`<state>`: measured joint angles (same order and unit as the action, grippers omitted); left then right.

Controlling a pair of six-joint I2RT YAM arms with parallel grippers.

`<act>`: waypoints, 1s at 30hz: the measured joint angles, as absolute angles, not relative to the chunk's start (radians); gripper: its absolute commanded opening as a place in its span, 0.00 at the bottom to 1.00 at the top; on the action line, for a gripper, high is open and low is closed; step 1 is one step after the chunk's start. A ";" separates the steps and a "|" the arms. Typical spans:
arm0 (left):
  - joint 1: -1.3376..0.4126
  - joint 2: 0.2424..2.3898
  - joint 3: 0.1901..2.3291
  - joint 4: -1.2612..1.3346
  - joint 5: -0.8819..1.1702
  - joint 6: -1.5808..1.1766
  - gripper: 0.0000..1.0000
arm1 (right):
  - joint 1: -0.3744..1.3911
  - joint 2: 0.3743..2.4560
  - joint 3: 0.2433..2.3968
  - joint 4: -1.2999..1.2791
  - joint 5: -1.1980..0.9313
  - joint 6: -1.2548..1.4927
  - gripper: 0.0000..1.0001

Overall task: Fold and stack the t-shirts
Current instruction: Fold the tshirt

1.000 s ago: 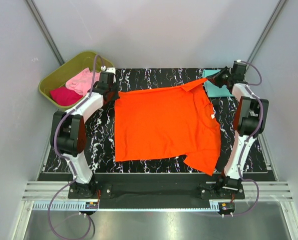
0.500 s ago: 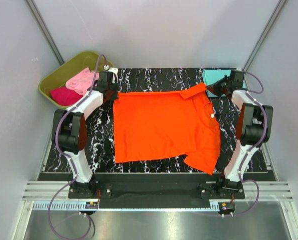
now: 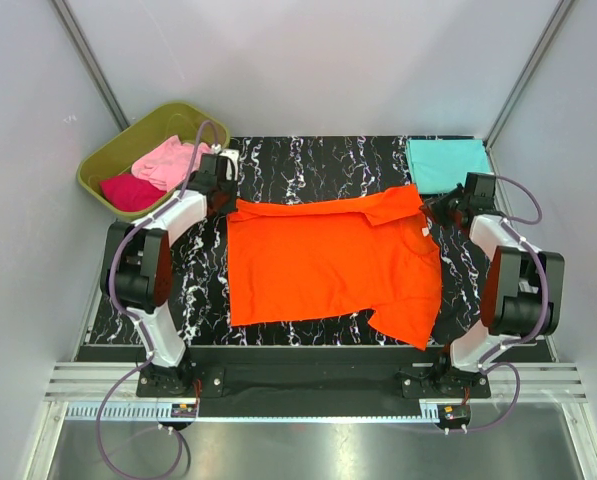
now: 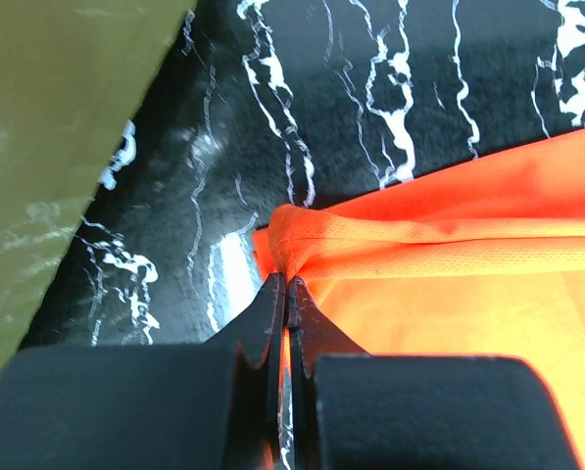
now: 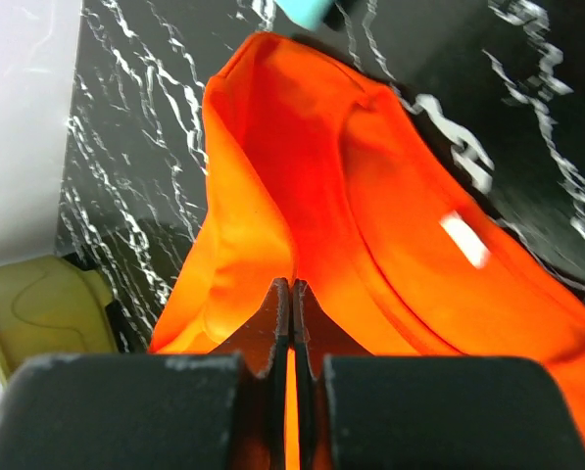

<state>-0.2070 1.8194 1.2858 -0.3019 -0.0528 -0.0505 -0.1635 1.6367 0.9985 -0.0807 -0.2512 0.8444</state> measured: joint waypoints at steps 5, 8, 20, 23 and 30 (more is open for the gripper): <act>-0.230 1.797 1.248 -0.327 -0.056 -0.053 0.00 | -0.166 1.562 0.932 -0.095 -0.218 0.822 0.00; -0.243 1.786 1.232 -0.345 -0.062 -0.053 0.00 | -0.166 1.547 0.912 -0.094 -0.218 0.812 0.00; -0.271 1.760 1.169 -0.349 -0.187 -0.057 0.00 | -0.166 1.407 0.792 -0.118 -0.199 0.820 0.00; -0.274 1.759 1.161 -0.346 -0.204 -0.057 0.00 | -0.166 1.381 0.764 -0.113 -0.199 0.820 0.00; -0.301 1.755 1.141 -0.350 -0.226 -0.059 0.12 | -0.166 1.379 0.667 -0.113 -0.201 0.821 0.06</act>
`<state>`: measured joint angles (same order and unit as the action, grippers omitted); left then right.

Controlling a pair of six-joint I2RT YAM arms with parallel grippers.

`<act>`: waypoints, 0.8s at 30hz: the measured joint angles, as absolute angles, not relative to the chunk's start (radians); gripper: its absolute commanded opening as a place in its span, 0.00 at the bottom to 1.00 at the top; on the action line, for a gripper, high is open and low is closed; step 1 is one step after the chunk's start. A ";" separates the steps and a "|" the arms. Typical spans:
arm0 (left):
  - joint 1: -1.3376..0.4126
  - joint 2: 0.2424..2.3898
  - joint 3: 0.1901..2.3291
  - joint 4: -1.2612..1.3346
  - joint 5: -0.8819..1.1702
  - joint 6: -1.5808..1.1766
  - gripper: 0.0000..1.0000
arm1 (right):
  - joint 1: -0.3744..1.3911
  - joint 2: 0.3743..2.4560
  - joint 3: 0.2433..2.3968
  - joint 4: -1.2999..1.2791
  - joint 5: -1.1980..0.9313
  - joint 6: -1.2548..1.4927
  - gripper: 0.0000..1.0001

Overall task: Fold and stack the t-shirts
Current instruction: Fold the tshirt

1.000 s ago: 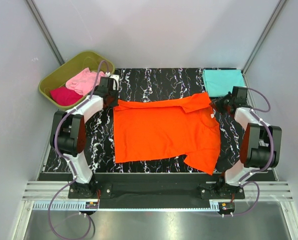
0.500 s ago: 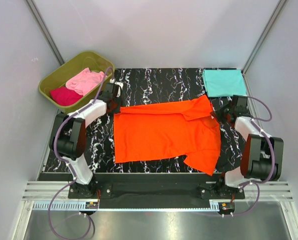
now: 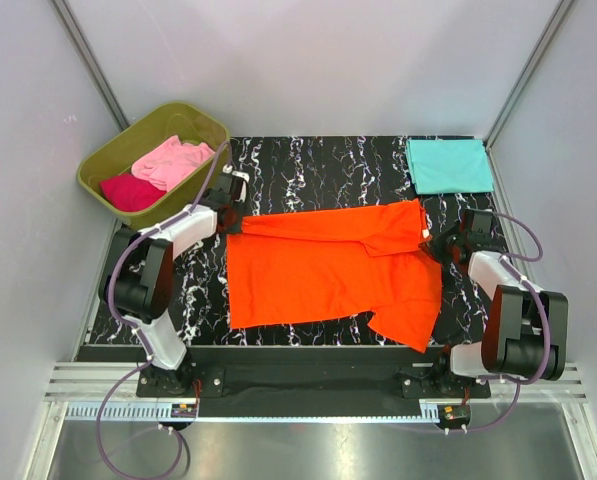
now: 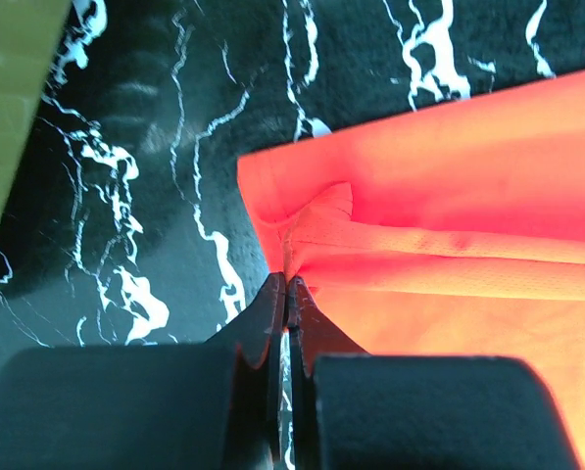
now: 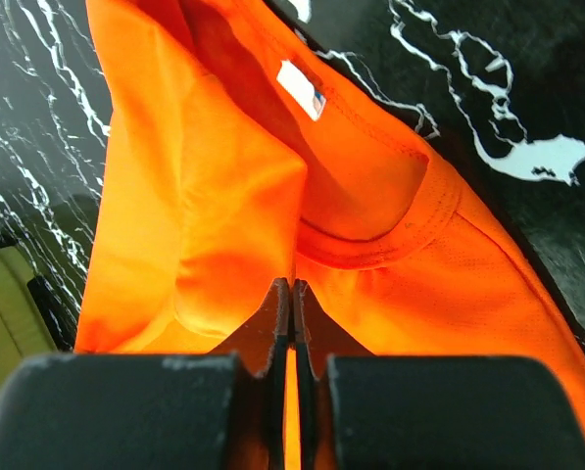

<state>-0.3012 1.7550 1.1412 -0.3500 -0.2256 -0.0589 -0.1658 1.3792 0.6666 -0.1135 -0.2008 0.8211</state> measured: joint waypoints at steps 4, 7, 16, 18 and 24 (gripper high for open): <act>-0.305 1.742 1.129 -0.369 -0.229 -0.084 0.25 | -0.166 1.378 0.664 -0.115 -0.207 0.831 0.14; -0.305 1.713 1.122 -0.405 -0.252 -0.107 0.28 | -0.166 1.364 0.664 -0.131 -0.210 0.835 0.16; -0.306 1.670 1.176 -0.549 -0.362 -0.164 0.39 | -0.166 1.304 0.664 -0.226 -0.210 0.849 0.22; -0.307 1.670 1.178 -0.556 -0.334 -0.187 0.39 | -0.166 1.304 0.664 -0.235 -0.210 0.853 0.21; -0.307 1.698 1.178 -0.551 -0.250 -0.245 0.39 | -0.167 1.304 0.660 -0.259 -0.201 0.861 0.24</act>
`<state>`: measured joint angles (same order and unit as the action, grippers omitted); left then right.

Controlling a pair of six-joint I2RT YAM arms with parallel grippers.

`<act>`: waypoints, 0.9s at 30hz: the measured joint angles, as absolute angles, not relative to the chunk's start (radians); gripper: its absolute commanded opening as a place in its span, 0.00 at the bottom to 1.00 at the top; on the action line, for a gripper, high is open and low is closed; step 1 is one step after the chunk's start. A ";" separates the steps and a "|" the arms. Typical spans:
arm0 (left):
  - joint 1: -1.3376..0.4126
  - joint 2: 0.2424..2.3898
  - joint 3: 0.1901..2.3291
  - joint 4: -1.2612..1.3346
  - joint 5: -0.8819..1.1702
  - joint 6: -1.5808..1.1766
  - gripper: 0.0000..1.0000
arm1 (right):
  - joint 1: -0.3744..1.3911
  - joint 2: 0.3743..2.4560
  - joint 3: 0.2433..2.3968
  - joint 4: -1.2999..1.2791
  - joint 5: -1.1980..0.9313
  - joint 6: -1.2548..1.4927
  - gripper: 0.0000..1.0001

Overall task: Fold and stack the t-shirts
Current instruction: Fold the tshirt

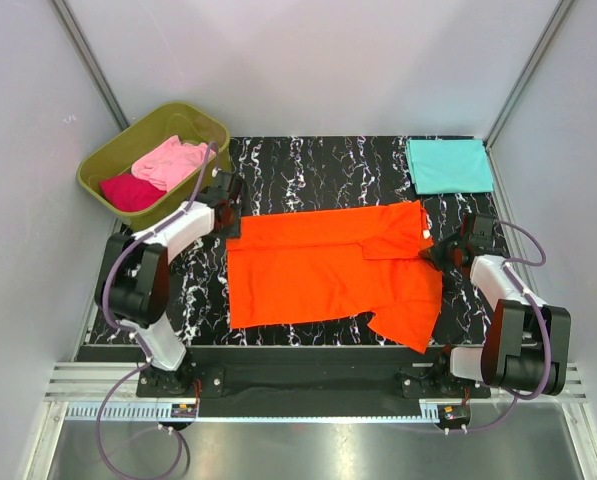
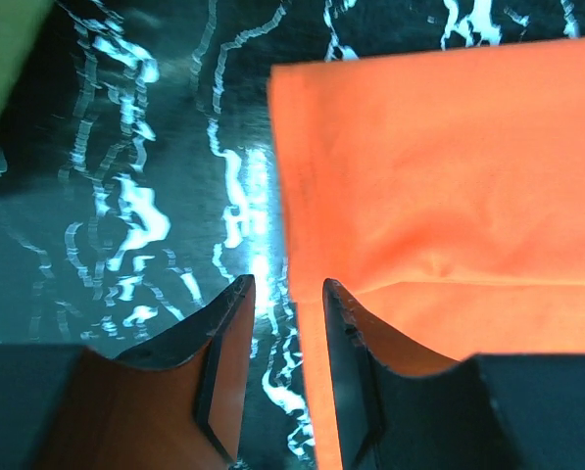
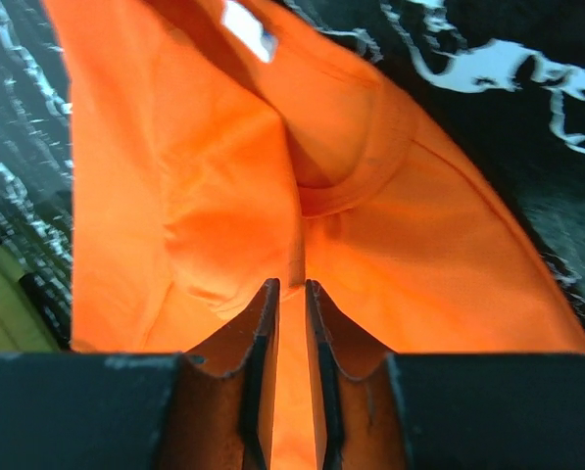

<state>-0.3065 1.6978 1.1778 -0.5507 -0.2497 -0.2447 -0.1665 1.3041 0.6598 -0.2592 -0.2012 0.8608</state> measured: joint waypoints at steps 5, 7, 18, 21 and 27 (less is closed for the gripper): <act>-0.305 1.803 1.178 -0.569 -0.247 -0.282 0.40 | -0.167 1.304 0.673 -0.348 -0.129 0.850 0.28; -0.303 1.830 1.178 -0.590 -0.247 -0.289 0.41 | -0.167 1.304 0.700 -0.404 -0.103 0.842 0.30; -0.308 1.742 1.276 -0.553 0.007 -0.288 0.48 | -0.170 1.442 0.971 -0.451 -0.159 0.660 0.50; -0.312 1.793 1.338 -0.522 0.075 -0.287 0.48 | -0.186 1.601 1.105 -0.433 -0.287 0.543 0.51; -0.313 1.964 1.417 -0.492 0.163 -0.287 0.48 | -0.243 1.794 1.197 -0.417 -0.463 0.391 0.52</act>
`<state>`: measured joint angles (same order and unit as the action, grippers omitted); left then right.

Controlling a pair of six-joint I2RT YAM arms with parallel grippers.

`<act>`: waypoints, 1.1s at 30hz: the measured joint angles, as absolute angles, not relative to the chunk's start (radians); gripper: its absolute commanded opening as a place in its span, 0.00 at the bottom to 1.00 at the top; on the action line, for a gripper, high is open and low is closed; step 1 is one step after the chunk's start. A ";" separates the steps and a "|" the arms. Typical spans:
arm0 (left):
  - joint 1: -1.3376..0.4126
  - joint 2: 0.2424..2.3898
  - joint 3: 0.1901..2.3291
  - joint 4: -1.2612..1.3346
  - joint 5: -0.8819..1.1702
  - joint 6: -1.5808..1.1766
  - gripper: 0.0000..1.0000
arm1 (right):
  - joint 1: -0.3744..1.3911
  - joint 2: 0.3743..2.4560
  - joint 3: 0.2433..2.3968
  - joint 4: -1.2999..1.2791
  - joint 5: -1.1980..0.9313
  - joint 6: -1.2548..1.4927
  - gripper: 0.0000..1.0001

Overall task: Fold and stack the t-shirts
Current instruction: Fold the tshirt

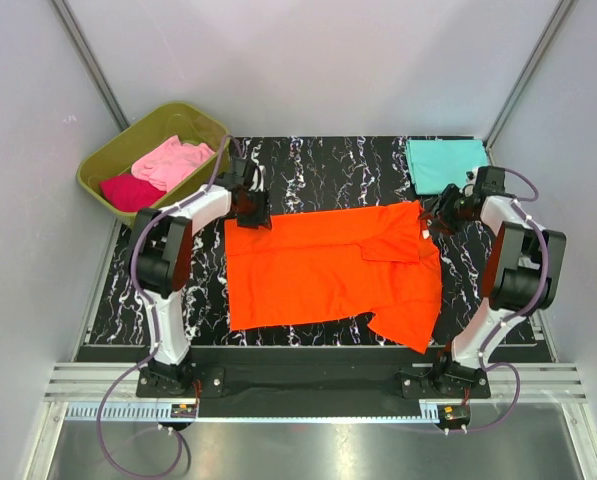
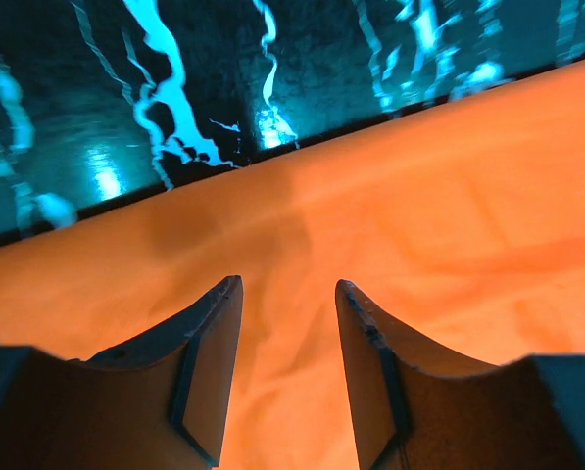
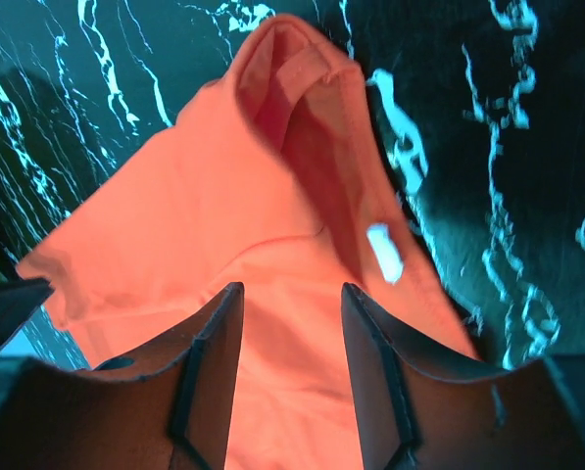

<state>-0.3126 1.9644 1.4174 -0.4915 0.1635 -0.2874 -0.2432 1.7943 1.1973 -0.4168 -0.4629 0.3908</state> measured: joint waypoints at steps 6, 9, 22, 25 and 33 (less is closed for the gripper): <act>-0.310 2.036 1.448 -0.487 0.173 -0.290 0.48 | -0.254 1.903 1.284 -0.416 -0.552 0.270 0.52; -0.307 2.058 1.461 -0.482 0.173 -0.290 0.48 | -0.254 1.949 1.330 -0.413 -0.591 0.237 0.52; -0.296 2.074 1.480 -0.469 0.175 -0.293 0.48 | -0.258 2.048 1.384 -0.368 -0.622 0.214 0.05; -0.294 2.075 1.480 -0.466 0.174 -0.297 0.48 | -0.275 2.047 1.362 -0.338 -0.621 0.256 0.00; -0.286 2.077 1.480 -0.459 0.173 -0.315 0.48 | -0.315 2.034 1.222 -0.247 -0.614 0.410 0.00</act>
